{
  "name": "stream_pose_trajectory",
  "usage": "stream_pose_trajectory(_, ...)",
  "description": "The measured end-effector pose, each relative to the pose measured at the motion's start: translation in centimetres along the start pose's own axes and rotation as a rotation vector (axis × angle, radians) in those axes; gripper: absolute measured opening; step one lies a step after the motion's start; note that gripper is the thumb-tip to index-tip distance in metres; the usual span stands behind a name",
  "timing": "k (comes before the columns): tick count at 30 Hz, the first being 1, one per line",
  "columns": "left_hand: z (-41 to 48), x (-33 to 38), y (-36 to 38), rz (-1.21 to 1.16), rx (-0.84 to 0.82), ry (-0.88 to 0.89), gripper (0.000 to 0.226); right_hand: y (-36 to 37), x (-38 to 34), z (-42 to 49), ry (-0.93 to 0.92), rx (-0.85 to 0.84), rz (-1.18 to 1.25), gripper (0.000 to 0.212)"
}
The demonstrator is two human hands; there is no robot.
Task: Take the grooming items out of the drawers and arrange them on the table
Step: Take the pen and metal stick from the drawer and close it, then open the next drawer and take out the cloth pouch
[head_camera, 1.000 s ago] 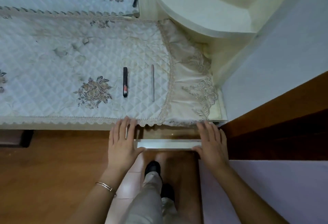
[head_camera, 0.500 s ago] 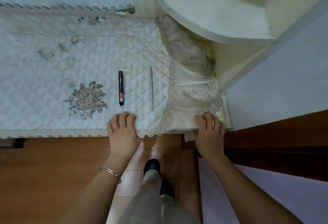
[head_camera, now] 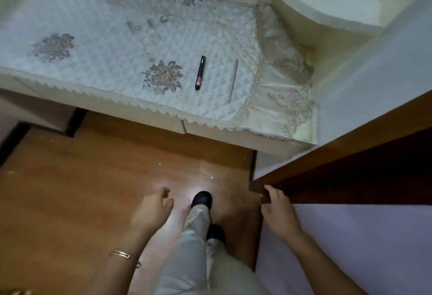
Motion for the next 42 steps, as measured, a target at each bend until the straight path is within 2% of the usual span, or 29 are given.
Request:
stream_pose_trajectory(2,-5.3,-3.9,2.5,-0.162,-0.023,-0.162,0.030,3.7,2.5,-2.4,0.034,-0.223,-0.027,0.037)
stream_pose_trajectory(6,-14.9,-10.5,5.3,-0.369,-0.008,-0.471,0.021,8.4,4.9,-6.7,0.110,-0.490,-0.058,0.016)
stream_pose_trajectory(9,-19.4,-15.9,6.4,-0.490,0.001,-0.572,0.020,10.3,4.4,-8.4,0.179,-0.571,-0.152,0.024)
stream_pose_trajectory(14,-21.6,-24.4,6.0,-0.639,0.065,-0.642,0.014,12.1,-1.9,-8.9,0.245,-0.517,-0.179,0.030)
stream_pose_trajectory(17,-21.1,-28.2,2.2,-0.697,0.117,-0.633,0.013,13.5,-7.2,-8.7,0.227,-0.415,-0.059,0.037)
stream_pose_trajectory(21,-20.3,-33.2,-4.2,-0.752,0.185,-0.583,0.013,15.6,-15.5,-11.6,0.187,-0.330,0.115,0.006)
stream_pose_trajectory(24,-20.3,-37.4,-8.3,-0.734,0.281,-0.583,0.014,17.5,-20.6,-14.3,0.175,-0.352,0.207,0.011)
stream_pose_trajectory(28,-19.7,-40.7,-11.3,-0.734,0.204,-0.550,0.012,20.4,-22.9,-16.9,0.249,-0.395,0.271,0.008)
stream_pose_trajectory(33,-17.1,-43.0,-12.1,-0.733,0.121,-0.602,0.012,24.3,-22.9,-17.6,0.396,-0.478,0.175,0.028)
stream_pose_trajectory(36,-14.3,-43.7,-13.1,-0.768,0.083,-0.637,0.007,26.1,-23.8,-16.0,0.458,-0.460,0.166,0.038)
stream_pose_trajectory(39,-11.2,-44.1,-15.3,-0.790,0.116,-0.653,0.014,25.8,-27.0,-13.7,0.496,-0.472,0.185,0.032)
stream_pose_trajectory(42,-7.8,-43.7,-18.7,-0.722,0.106,-0.578,0.019,23.9,-31.6,-11.3,0.451,-0.468,0.254,0.026)
Point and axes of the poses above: each hand's wrist, its own z-axis towards the middle knuckle, its own y-axis out of the palm, x = y × z, the point moved 3 cm from there along z, towards the middle knuckle, and after that the axes turned 14 degrees about y, right-handed, at the moved point
